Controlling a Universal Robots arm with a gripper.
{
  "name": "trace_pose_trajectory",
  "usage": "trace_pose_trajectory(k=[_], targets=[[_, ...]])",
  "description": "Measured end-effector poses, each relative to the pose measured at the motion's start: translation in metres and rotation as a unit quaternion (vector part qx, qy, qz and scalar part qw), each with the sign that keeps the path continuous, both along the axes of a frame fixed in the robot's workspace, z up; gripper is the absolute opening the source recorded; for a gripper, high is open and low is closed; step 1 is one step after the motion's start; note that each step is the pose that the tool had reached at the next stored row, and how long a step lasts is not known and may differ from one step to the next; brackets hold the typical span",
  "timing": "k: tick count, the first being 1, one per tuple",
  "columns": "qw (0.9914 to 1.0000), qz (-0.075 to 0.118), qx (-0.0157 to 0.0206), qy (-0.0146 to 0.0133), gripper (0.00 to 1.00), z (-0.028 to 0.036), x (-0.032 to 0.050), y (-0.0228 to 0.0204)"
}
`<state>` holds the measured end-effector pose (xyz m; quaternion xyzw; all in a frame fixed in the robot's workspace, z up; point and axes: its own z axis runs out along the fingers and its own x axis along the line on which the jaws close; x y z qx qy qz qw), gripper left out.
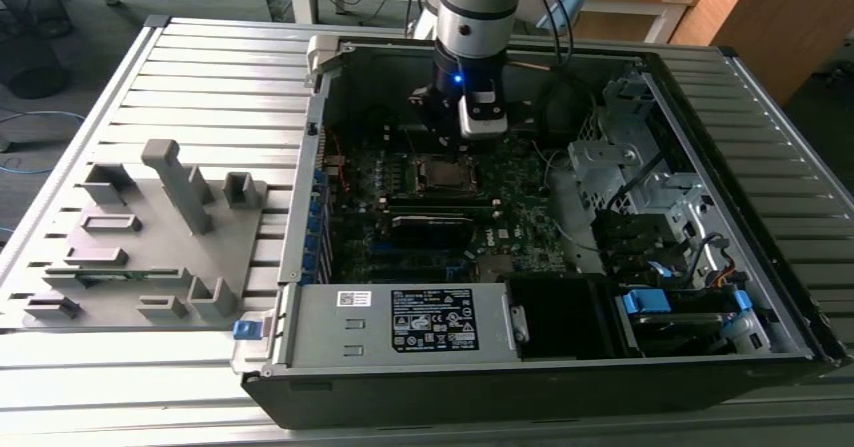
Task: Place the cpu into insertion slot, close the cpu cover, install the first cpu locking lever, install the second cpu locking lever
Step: 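Close the cpu cover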
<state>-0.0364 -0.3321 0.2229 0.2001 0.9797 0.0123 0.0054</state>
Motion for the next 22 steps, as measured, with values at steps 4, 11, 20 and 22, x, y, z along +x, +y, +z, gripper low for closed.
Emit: trace_pose_trajectory(k=[4, 11, 20, 22], targets=[[0.99933, 0.037, 0.0, 0.0, 0.1, -0.0004, 0.0, 0.0], [0.99497, 0.1, 0.0, 0.0, 0.1, -0.0014, 0.0, 0.0], [0.98723, 0.159, -0.0084, 0.0013, 0.1, -0.0023, 0.0001, 0.0], [0.98713, 0.159, -0.0168, 0.0027, 0.1, -0.0024, 0.0, 0.0]])
